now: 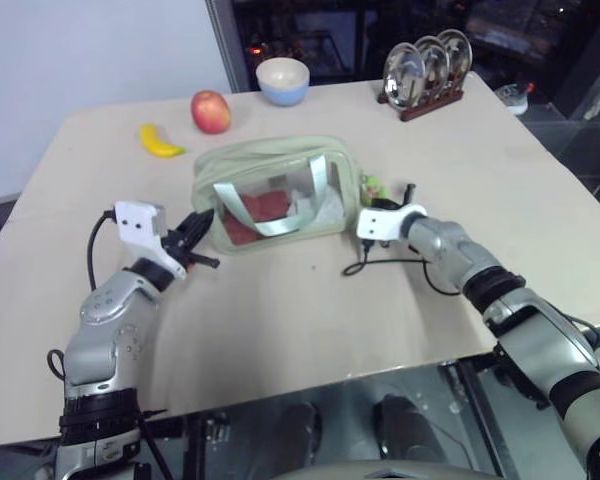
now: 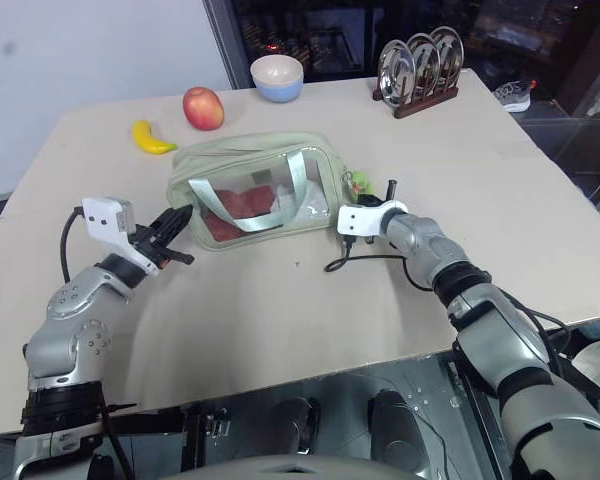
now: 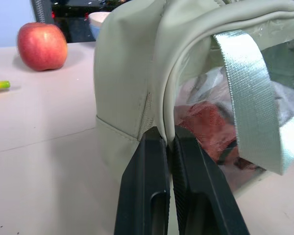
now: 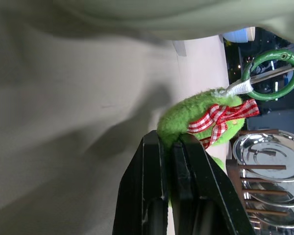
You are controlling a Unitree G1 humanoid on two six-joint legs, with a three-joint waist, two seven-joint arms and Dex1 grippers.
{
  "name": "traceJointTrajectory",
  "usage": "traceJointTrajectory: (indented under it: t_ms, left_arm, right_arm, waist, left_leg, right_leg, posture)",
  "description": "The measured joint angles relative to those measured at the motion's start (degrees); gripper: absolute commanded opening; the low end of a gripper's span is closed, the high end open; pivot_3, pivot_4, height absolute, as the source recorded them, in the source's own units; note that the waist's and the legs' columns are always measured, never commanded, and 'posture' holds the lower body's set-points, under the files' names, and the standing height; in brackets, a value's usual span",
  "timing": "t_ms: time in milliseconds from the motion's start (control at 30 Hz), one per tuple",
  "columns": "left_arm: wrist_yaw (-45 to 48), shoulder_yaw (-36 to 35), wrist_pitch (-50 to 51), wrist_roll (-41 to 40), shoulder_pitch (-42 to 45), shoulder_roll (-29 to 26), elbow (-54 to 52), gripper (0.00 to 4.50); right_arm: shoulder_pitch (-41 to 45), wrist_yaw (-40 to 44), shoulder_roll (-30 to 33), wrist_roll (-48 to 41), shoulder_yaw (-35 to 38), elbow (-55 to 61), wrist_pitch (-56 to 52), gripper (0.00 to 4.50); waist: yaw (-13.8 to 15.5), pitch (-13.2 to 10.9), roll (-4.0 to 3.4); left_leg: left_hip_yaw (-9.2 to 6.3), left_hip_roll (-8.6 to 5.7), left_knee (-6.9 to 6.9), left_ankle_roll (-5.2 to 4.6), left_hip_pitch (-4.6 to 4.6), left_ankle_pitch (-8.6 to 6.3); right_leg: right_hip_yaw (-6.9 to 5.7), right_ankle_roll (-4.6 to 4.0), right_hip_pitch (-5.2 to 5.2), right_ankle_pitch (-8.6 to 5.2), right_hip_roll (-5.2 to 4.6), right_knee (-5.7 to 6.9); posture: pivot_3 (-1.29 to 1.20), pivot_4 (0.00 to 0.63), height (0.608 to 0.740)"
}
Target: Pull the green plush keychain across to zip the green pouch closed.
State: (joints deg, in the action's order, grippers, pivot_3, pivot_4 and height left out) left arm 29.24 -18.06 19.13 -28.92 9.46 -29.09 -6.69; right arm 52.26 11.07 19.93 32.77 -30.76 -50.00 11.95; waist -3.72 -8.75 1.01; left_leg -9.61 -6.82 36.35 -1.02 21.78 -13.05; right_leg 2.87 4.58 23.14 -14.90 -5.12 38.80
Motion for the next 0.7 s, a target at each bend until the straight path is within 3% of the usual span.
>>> traceJointTrajectory:
  t_ms: [100,133,200,400,467,700]
  left_arm:
    - [3.51,0.13,-0.34,-0.92,-2.44,-0.46,-3.74,0.00]
    - [4.29,0.10,-0.61,-1.19,-3.01,-0.70,-4.70,0.35]
    - [5.62,-0.07,-0.73,-2.29,-3.68,-0.97,-6.50,0.97]
    - [8.25,-2.42,0.20,-6.88,-7.80,-1.99,-13.01,3.67]
    - [9.50,-3.74,0.81,-8.63,-11.99,-2.82,-16.17,3.72]
    - [14.00,-7.25,4.46,-13.02,-23.99,-6.94,-21.76,3.72]
  right_arm:
    - [-3.74,7.57,-0.07,-9.02,7.47,4.49,-3.11,0.11]
    - [-5.07,10.63,0.16,-11.77,9.32,7.54,-4.78,0.76]
    - [-7.51,16.11,1.06,-16.72,12.41,14.63,-8.82,1.52]
    - [-17.10,28.20,5.49,-31.27,21.53,40.02,-25.92,4.31]
    - [-21.84,30.65,7.84,-36.44,25.03,49.48,-33.28,4.42]
    - [-33.56,37.72,17.31,-46.39,31.38,64.07,-43.34,4.42]
  waist:
    - [0.34,-0.05,-0.01]
    - [0.47,-0.06,-0.01]
    - [0.68,-0.07,-0.03]
    - [1.45,-0.09,-0.07]
    - [1.67,-0.10,-0.08]
    - [2.27,-0.17,-0.18]
  left_leg:
    - [-0.06,0.00,0.00,0.03,0.17,0.00]
    - [-0.10,0.01,-0.01,0.03,0.29,0.00]
    - [-0.12,0.01,-0.01,0.05,0.58,0.01]
    - [-0.21,0.04,-0.05,0.05,0.96,-0.01]
    - [-0.23,0.04,-0.07,0.00,1.02,-0.06]
    - [-0.22,0.08,-0.10,-0.31,1.03,-0.26]
  right_leg:
    - [-0.04,-0.01,0.05,0.00,0.00,-0.05]
    - [-0.06,-0.01,0.16,0.00,0.00,-0.06]
    - [-0.07,-0.01,0.45,0.01,0.00,-0.06]
    - [-0.19,-0.02,0.67,0.01,-0.02,-0.35]
    - [-0.22,-0.02,0.64,0.01,-0.05,-0.51]
    - [-0.33,-0.02,0.53,0.00,-0.32,-0.80]
  posture:
    - [0.00,0.150,0.740]
    - [0.00,0.150,0.740]
    - [0.00,0.150,0.740]
    - [0.00,0.150,0.740]
    - [0.00,0.150,0.740]
    - [0.00,0.150,0.740]
